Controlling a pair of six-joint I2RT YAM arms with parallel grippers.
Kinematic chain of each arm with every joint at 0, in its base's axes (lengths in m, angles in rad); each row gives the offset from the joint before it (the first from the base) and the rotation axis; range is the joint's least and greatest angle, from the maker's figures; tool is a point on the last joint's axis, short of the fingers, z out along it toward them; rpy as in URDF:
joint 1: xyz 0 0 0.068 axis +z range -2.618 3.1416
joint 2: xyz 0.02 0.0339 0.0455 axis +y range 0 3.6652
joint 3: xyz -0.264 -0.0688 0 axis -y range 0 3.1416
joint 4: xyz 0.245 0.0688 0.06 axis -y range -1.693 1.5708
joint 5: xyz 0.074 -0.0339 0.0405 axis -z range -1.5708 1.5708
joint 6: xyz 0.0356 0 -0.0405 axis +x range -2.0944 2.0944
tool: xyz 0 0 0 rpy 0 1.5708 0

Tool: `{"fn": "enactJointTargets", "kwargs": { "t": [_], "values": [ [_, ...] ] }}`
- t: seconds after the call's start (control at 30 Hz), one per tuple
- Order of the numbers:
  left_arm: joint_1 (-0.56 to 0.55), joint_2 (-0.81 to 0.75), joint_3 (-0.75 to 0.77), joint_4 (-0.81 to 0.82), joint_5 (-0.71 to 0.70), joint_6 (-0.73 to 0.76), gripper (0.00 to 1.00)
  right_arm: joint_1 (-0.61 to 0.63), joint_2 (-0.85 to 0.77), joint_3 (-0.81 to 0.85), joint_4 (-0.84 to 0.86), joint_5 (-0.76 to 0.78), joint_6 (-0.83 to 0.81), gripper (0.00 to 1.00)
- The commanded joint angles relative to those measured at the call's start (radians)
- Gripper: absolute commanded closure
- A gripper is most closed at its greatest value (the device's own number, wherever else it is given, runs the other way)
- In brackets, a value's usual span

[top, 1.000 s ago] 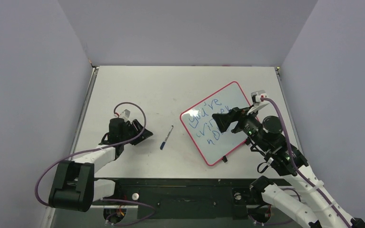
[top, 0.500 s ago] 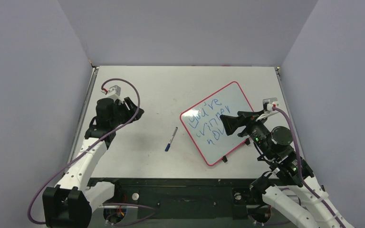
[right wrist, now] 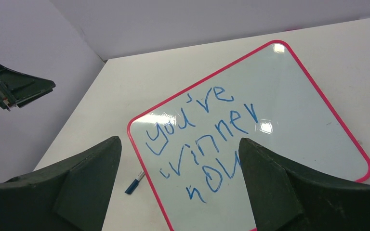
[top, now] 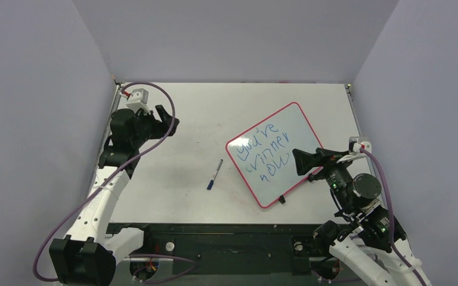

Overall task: Write a sentence on the whiteboard
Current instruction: Reset both arms

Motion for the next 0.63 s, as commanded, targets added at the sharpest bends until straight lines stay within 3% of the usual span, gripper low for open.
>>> {"fn": "enactJointTargets", "kwargs": {
  "t": [0.0,0.3,0.47,0.6],
  "values": [
    [0.008,0.016,-0.019,0.081,0.022,0.023,0.24,0.0,-0.014,0.003,-0.038,0.065,0.016,0.13],
    [0.011,-0.03,-0.094,0.144,-0.004,0.048,0.22,-0.001,-0.001,0.03,-0.057,0.083,0.02,0.13],
    [0.011,-0.052,-0.107,0.143,-0.004,0.068,0.22,-0.001,0.007,0.04,-0.02,-0.003,-0.009,0.14],
    [0.012,-0.062,-0.109,0.133,-0.006,0.081,0.22,0.0,0.025,0.058,-0.022,-0.007,-0.016,0.1]
  ]
}}
